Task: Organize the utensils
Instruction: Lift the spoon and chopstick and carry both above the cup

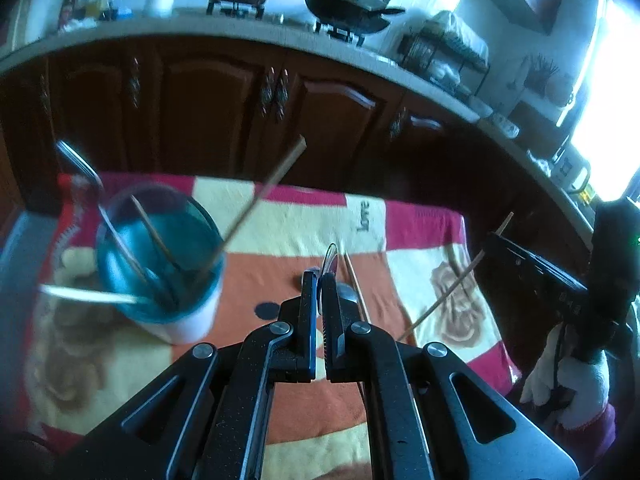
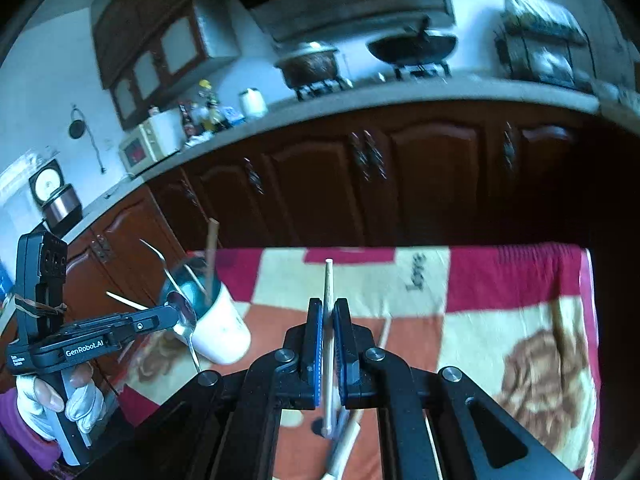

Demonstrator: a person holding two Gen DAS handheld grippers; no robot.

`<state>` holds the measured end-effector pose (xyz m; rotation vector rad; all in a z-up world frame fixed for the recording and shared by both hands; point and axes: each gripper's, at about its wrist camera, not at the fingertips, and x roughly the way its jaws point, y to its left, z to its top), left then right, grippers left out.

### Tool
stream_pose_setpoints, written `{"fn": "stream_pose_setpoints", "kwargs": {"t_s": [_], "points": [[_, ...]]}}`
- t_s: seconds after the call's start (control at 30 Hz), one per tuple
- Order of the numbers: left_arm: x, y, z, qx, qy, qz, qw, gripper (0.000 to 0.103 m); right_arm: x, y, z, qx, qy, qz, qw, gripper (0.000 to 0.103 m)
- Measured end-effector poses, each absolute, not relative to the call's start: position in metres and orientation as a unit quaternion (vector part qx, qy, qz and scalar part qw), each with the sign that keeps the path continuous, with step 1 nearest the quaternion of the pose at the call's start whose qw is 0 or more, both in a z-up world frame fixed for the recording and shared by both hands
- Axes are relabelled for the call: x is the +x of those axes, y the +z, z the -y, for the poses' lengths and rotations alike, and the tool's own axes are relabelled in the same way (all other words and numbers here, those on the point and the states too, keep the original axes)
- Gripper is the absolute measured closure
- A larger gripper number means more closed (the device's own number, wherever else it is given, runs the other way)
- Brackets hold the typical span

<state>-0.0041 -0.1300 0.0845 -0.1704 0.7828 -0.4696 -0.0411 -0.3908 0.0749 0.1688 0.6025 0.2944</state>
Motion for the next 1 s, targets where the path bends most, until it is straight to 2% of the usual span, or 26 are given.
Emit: {"fn": "stream_pose_setpoints", "kwargs": {"t_s": [0.43,0.7,1.0], "points": [[0.017,0.167,0.039,-0.087,-0.134,-0.295,0.942,0.102,-0.027,0.148,0.302,0.054,0.222,-0.236,0.944,0.098],[0.052,0.163,0.01,-0.065,-0.061,-0.269,0.959,0.102,0.005,0.163,0.245,0.047,0.246,-0.218,0.943,0.098],[0.077,0.133,0.009,-0.022,-0.026,-0.266,0.963,0.102,0.053,0.123,0.193,-0.001,0.226,-0.236,0.945,0.098]]}}
